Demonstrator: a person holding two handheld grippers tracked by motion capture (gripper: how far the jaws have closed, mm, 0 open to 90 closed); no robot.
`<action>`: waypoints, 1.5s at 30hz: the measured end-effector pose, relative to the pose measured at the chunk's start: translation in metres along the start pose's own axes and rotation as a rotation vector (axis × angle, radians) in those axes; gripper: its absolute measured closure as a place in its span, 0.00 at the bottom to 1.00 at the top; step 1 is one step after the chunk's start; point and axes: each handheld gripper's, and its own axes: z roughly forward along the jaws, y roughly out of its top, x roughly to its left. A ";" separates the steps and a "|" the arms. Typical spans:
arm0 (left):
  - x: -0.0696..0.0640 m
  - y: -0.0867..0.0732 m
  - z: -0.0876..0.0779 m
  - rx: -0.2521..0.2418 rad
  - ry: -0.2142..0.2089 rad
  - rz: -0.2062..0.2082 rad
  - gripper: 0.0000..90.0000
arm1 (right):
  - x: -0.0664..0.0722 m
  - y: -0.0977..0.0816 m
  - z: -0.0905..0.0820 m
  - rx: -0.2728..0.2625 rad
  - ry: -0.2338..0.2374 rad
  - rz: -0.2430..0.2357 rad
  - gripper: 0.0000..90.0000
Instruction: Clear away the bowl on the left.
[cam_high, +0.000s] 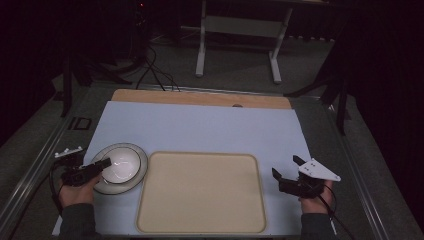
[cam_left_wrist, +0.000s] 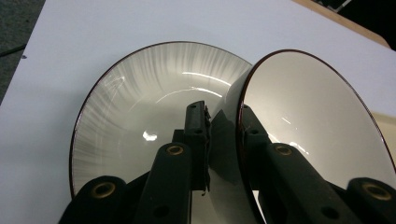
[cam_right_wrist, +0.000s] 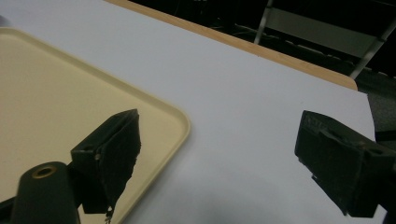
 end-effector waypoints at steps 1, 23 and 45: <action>0.000 0.000 0.000 -0.002 -0.003 0.000 0.88 | 0.000 0.000 0.000 0.000 0.000 -0.001 0.15; -0.019 0.001 -0.012 -0.077 -0.048 0.004 0.87 | -0.001 0.000 -0.001 -0.001 -0.002 0.000 0.15; -0.035 -0.001 -0.017 -0.113 -0.089 0.014 0.87 | -0.001 0.000 -0.001 -0.004 -0.004 0.003 0.15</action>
